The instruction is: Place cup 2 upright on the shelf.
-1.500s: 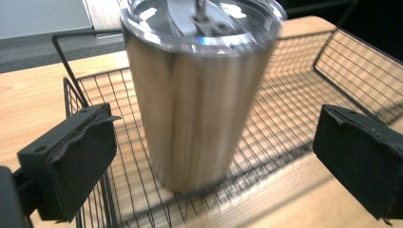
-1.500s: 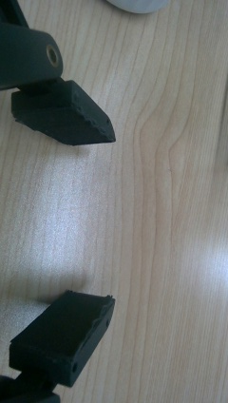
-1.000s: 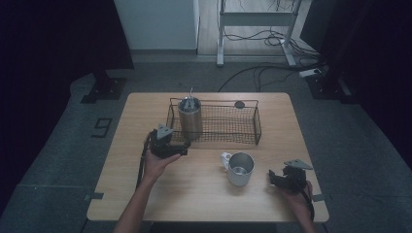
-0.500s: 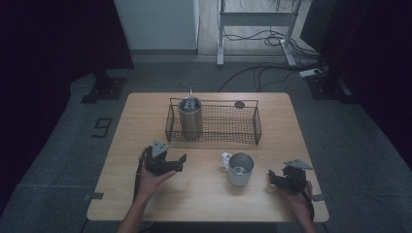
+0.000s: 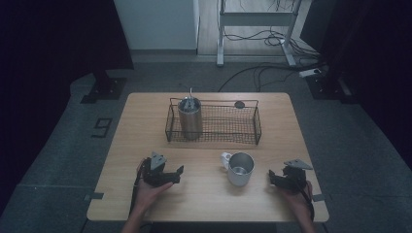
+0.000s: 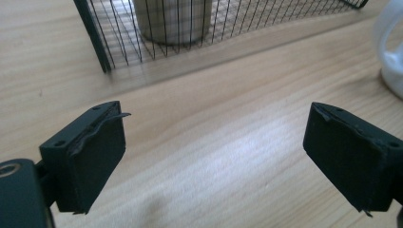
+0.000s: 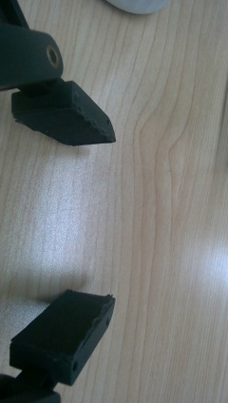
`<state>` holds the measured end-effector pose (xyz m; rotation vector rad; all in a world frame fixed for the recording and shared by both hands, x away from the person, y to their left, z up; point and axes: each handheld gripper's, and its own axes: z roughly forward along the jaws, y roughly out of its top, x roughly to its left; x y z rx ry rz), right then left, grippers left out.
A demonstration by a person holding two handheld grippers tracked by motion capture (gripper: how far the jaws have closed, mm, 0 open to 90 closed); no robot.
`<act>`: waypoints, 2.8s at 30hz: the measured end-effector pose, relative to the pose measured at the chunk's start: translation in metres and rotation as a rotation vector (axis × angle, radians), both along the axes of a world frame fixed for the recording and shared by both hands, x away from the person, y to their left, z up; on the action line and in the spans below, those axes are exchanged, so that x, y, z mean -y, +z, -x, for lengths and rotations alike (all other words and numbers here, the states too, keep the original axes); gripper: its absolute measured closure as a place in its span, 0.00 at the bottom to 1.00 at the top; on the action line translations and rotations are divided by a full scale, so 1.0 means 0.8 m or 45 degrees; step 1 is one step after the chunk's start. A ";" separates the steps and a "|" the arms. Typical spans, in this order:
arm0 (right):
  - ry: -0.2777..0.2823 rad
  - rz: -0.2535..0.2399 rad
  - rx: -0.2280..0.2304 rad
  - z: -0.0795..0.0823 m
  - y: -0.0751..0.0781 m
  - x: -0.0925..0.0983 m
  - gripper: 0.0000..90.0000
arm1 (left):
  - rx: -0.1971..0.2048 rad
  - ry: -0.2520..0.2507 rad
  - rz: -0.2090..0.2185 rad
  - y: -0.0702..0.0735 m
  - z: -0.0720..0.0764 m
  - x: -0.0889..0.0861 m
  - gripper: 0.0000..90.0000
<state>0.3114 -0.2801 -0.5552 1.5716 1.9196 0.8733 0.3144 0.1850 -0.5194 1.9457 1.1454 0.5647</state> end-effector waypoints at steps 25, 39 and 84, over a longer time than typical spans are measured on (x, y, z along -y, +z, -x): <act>0.031 -0.024 0.030 0.008 0.003 -0.001 0.17 | -0.034 0.030 0.004 -0.014 0.006 -0.011 0.08; 0.156 -0.181 0.204 0.036 0.055 -0.012 0.15 | -0.042 0.034 0.005 -0.016 0.007 -0.011 0.09; 0.413 -0.162 0.218 0.026 0.085 -0.129 0.00 | -0.096 -0.004 -0.022 -0.026 0.006 -0.003 0.09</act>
